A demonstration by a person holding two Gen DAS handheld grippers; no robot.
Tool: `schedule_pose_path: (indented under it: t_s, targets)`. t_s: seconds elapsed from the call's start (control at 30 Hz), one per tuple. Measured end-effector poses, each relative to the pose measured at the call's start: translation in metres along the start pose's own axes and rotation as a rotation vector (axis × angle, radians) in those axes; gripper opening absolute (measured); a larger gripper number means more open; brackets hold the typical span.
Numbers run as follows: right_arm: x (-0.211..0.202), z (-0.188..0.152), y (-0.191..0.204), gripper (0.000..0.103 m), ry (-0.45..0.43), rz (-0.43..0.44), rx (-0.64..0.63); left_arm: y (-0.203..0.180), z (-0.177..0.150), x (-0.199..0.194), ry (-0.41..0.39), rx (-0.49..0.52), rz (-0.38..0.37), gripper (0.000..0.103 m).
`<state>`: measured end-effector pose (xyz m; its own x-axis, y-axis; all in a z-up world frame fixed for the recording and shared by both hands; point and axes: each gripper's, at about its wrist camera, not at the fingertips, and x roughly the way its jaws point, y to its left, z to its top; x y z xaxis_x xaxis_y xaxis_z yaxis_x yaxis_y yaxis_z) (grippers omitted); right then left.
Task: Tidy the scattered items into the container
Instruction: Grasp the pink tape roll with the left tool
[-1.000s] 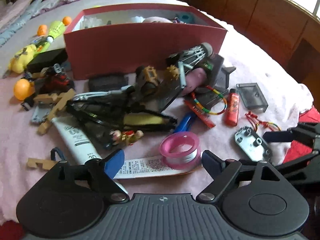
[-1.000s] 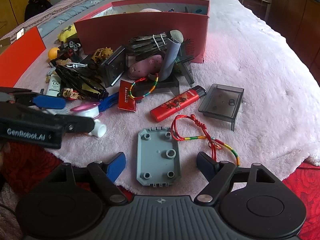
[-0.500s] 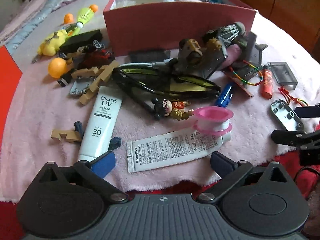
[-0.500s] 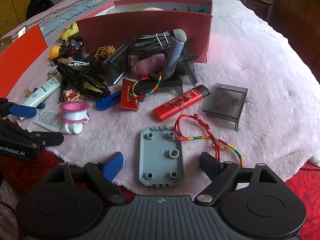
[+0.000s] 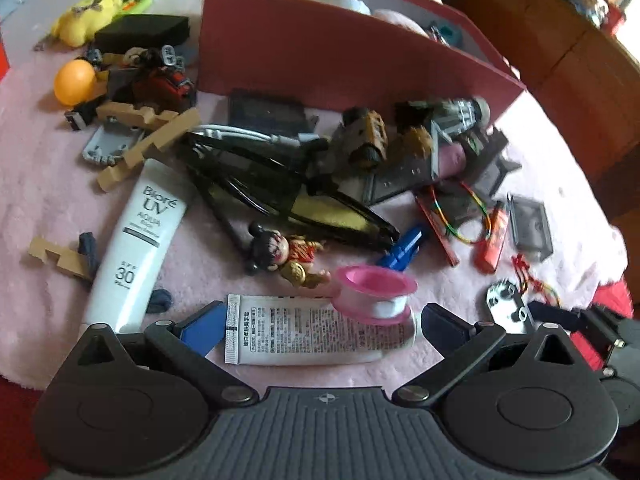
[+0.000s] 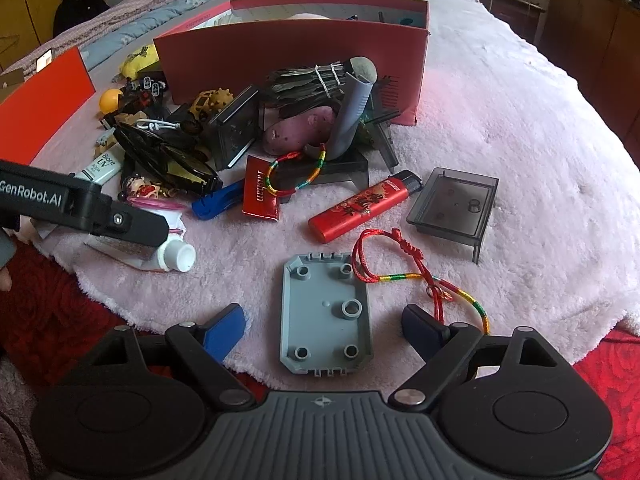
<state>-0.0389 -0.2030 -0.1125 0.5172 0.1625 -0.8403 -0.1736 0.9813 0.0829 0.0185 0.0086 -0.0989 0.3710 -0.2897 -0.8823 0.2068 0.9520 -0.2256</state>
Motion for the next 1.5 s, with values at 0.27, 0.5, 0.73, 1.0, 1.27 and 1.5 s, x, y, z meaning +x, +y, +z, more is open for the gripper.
schedule_pose_path:
  t_s: [0.27, 0.5, 0.73, 1.0, 1.27, 1.5]
  targets:
    - [0.001, -0.001, 0.001, 0.091, -0.009, -0.002, -0.002, -0.027, 0.009, 0.017, 0.014, 0.082, 0.056, 0.103]
    - [0.001, -0.001, 0.002, 0.091, -0.011, -0.001, 0.000, -0.043, 0.001, 0.023, 0.017, 0.161, 0.110, 0.103]
    - [0.001, -0.001, 0.002, 0.091, -0.012, -0.001, -0.001, -0.054, 0.007, 0.029, 0.019, 0.155, 0.106, 0.103]
    - [0.001, -0.001, 0.002, 0.091, -0.012, 0.000, -0.001, -0.048, 0.000, 0.019, -0.048, 0.151, 0.043, 0.100]
    - [0.002, 0.000, 0.003, 0.091, -0.010, -0.003, -0.005, -0.027, -0.006, -0.009, -0.040, 0.088, -0.032, 0.046]
    - [0.002, 0.000, 0.005, 0.091, -0.011, -0.010, -0.010, -0.038, 0.002, -0.001, -0.035, 0.216, -0.028, 0.079]
